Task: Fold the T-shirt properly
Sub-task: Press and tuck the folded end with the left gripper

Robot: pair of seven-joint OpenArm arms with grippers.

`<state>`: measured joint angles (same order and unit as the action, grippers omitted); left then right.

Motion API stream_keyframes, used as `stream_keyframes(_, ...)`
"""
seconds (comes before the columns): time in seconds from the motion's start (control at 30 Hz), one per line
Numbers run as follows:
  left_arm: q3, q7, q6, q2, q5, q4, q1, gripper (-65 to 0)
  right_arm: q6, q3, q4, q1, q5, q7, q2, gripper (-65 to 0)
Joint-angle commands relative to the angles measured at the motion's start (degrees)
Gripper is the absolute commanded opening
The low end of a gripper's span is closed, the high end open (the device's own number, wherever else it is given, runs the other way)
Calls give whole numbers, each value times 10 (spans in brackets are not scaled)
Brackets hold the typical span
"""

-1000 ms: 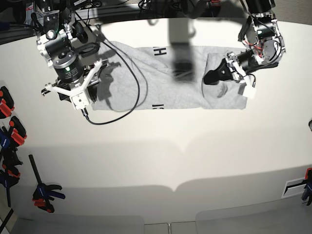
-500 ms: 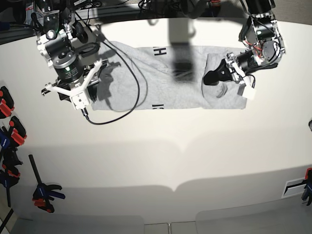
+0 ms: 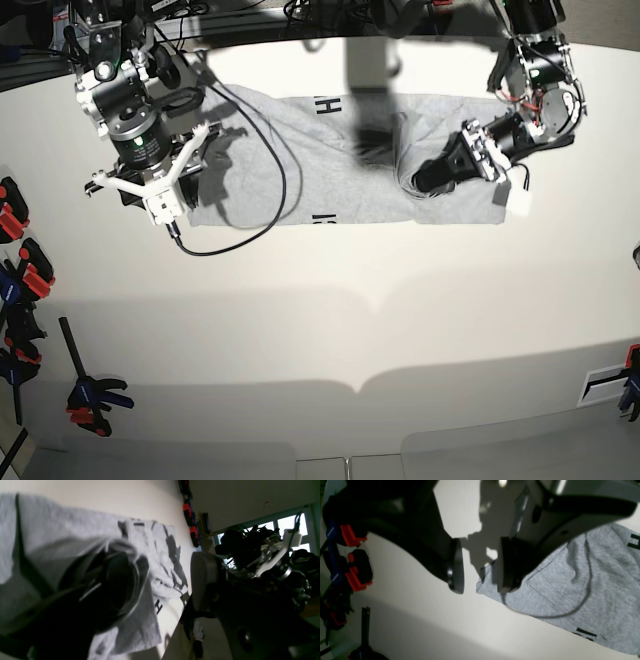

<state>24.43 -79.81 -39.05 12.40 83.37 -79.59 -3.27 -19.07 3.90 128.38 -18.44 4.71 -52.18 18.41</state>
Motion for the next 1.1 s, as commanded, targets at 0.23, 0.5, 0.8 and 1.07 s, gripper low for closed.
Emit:
stream_keyframes(0.23,2,4,-2,45,16,-11,7,-289,-2,3,13,3,2,12,5,-438)
stream_keyframes(0.5,3,-2,-2,123,16,-11,5,-289,-2,3,13,3,2,11,4,-438)
stream_keyframes(0.8,3,10,0,55,6,-11,-21,-289,-2,3,13,3,3,12,2,-438)
stream_keyframes(1.07,1,-2,0,-21,-36,-11,-21,-289,-2,3,13,3,4,12,2,-438)
